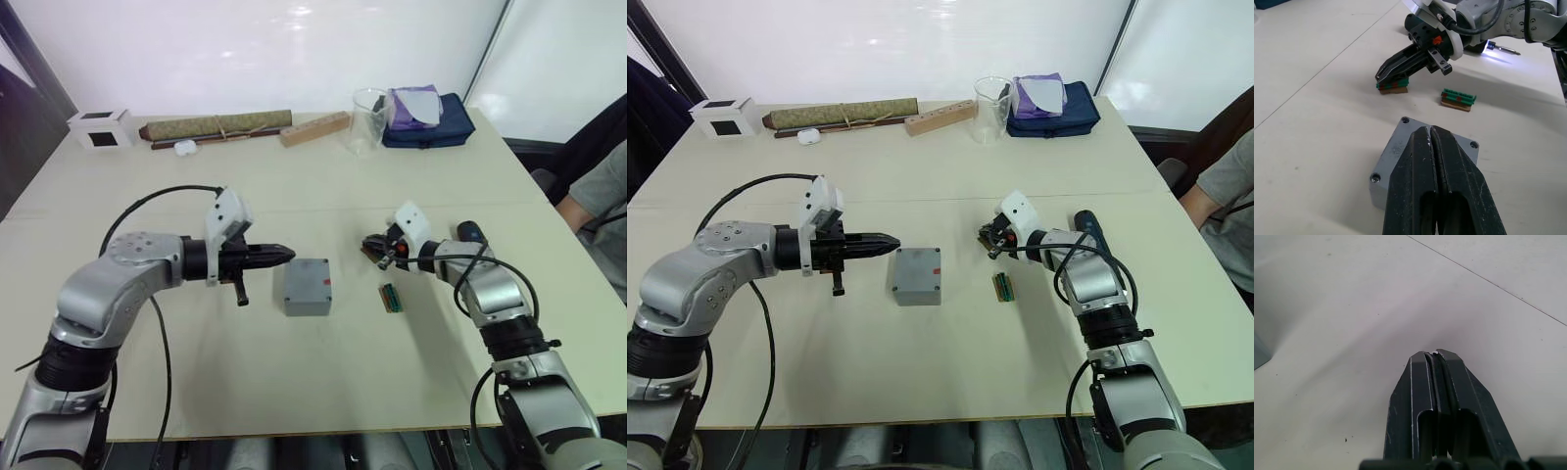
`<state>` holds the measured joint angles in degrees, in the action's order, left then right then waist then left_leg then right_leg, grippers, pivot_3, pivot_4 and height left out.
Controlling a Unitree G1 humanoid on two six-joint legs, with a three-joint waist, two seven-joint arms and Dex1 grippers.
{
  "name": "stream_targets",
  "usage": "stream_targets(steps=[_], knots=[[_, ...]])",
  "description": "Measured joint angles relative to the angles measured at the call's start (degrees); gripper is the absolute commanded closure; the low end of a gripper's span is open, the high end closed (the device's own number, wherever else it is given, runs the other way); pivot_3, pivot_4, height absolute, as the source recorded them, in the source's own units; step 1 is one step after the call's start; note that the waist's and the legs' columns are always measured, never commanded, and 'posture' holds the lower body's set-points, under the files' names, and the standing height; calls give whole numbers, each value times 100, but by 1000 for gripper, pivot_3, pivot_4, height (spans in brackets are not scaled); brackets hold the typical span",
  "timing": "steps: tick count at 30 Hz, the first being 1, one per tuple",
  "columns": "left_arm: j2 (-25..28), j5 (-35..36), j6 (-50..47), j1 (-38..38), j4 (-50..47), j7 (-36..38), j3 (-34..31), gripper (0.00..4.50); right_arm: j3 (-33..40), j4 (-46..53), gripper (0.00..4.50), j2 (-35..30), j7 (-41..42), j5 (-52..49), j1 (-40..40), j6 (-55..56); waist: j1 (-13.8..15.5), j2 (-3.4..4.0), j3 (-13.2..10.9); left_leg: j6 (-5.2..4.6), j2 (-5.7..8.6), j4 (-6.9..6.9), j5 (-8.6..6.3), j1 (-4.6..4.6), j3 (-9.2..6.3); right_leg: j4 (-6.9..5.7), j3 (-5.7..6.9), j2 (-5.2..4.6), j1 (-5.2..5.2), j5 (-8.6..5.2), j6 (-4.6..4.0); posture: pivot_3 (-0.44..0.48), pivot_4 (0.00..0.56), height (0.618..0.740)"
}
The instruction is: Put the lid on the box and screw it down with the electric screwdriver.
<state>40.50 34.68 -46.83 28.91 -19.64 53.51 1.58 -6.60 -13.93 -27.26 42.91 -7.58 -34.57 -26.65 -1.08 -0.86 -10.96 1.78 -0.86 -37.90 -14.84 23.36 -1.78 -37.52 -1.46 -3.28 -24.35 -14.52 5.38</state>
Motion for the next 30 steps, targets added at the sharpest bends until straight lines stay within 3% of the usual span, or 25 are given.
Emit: stream_targets(steps=[14, 17, 20, 24, 30], knots=[[0, -95, 138, -40, 109, 94, 108, 4500, 330, 644, 4402, -68, 142, -399, 23, -344, 5, 0, 0, 0, 0, 0, 0, 0, 0, 0, 0, 0, 0, 0, 0, 0, 150, 740], [26, -99, 143, -127, 155, 153, 121, 4500, 447, 1164, 4402, -95, 160, -568, 102, -469, 0, 2, -1, 0, -1, 1, 0, 1, -2, 0, 1, 0, 0, 0, 0, 0, 150, 740], [376, -80, 142, -283, 149, 349, 72, 4500, 517, 2167, 4402, -160, 274, -950, 289, -783, -16, 2, -1, -1, -4, 3, -1, -1, -4, 0, 1, 3, -2, 0, -1, 0, 150, 740], [702, -165, 362, -575, 233, 640, -15, 4500, 286, 2919, 4402, -159, 368, -1182, 518, -1057, 5, 2, -1, -1, -3, 3, 0, -2, -1, 0, 1, 2, -1, -1, -1, 0, 150, 740], [728, -173, 392, -627, 354, 719, -28, 4500, -187, 3024, 4402, -141, 400, -1120, 765, -1008, 28, 2, -1, -1, 0, 1, 0, 2, 0, 5, 2, -2, 0, -1, -1, 0, 150, 740]])
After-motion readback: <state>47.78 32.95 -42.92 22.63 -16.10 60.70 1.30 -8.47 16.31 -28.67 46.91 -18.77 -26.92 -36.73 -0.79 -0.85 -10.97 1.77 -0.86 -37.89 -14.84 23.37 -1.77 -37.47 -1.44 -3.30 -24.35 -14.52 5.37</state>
